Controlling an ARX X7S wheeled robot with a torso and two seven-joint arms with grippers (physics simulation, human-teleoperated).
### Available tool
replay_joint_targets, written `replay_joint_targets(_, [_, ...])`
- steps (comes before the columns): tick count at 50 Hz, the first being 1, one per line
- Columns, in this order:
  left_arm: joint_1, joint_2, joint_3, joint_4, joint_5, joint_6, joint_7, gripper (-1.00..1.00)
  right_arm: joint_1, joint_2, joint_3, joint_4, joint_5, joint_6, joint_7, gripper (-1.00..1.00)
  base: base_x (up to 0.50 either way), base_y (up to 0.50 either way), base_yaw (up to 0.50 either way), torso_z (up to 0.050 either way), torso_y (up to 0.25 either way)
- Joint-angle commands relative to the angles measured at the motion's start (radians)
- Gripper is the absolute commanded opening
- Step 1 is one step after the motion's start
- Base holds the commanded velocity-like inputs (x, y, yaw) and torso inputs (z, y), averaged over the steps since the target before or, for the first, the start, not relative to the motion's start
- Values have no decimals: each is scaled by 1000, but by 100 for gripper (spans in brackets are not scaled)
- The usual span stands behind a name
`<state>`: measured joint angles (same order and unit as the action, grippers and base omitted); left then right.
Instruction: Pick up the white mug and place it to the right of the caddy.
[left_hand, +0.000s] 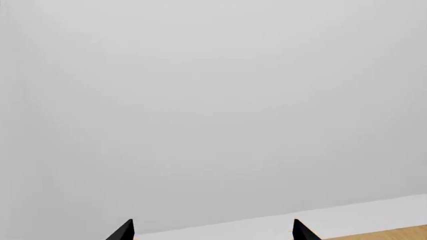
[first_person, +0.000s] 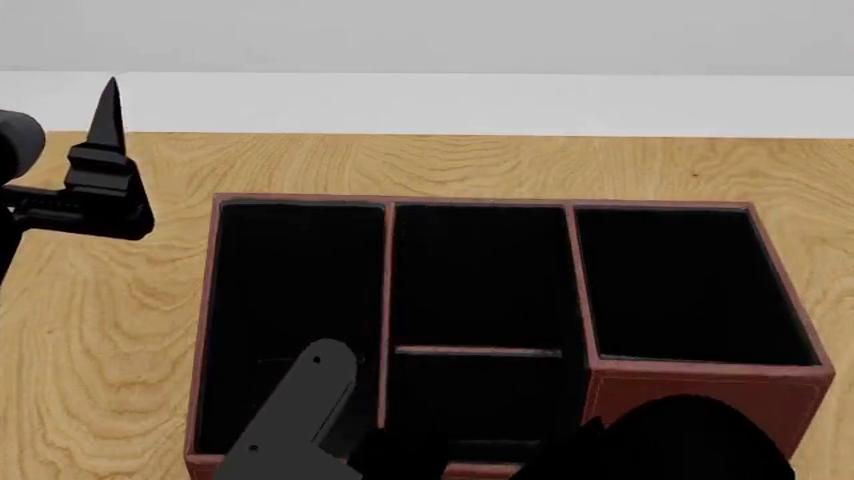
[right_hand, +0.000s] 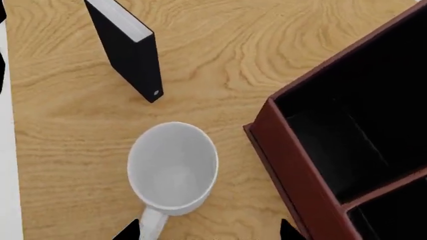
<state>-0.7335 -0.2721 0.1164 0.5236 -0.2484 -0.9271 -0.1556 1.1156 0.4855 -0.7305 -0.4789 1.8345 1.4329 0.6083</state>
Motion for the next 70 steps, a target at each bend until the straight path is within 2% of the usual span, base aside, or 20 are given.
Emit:
replay_joint_targets(1, [6,-5,-7,11,-8,0,-2,100,-22,-31,-50,0,4,-15,2,100,0,0,0,0,0])
replay_joint_targets(43, [18,-18,-9,12,-30,15,-5,100,-117,-94,-178,148,-286,-47,-292,100,0,0,0,0,0])
replay_joint_targets(70, [25,-25,-16,18,-48,22,-7,100,-164,-112,-265,185,-356,-80,-340,100,0,0,0,0,0])
